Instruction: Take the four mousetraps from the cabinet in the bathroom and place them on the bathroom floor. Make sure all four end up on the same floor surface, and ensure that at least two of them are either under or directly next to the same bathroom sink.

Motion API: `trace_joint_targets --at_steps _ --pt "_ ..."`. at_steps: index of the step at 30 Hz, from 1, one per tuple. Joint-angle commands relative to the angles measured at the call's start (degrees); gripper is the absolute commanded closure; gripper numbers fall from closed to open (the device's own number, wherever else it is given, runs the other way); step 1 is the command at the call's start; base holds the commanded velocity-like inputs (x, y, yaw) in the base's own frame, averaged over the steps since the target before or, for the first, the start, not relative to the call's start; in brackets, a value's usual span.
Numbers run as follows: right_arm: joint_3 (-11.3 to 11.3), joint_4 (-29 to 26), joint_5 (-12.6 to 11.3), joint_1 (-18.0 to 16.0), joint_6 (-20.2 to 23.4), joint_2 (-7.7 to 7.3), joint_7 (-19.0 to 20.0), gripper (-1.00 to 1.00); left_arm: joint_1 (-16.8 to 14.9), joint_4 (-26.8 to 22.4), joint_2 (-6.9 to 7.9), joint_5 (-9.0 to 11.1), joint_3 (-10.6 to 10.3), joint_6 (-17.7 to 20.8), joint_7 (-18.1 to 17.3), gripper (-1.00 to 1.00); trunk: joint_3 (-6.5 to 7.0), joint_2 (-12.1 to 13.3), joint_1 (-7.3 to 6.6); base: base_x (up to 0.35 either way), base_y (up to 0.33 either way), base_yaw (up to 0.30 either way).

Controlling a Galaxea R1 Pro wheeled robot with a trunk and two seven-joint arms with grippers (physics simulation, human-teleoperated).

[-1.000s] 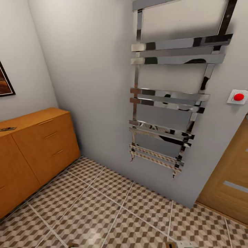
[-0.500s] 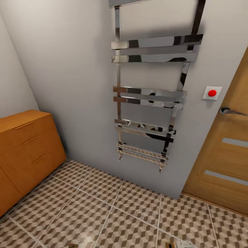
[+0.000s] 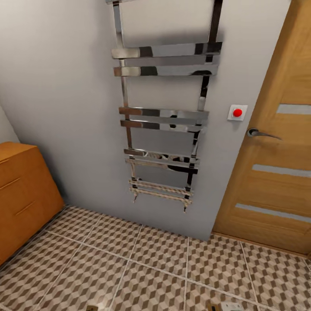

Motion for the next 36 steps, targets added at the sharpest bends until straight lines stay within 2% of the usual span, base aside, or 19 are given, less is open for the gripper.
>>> trace_joint_targets --at_steps 1,36 --pt "0.0 0.0 -0.2 0.0 0.0 0.00 0.1 1.00 0.0 0.0 0.00 -0.2 0.0 0.0 0.0 1.00 -0.04 0.0 0.00 0.000 0.000 -0.265" --pt "0.0 0.0 -0.2 0.1 -0.2 0.00 0.2 1.00 0.1 0.0 0.00 -0.2 0.0 0.0 0.1 1.00 -0.74 0.0 0.00 0.000 0.000 -0.273"
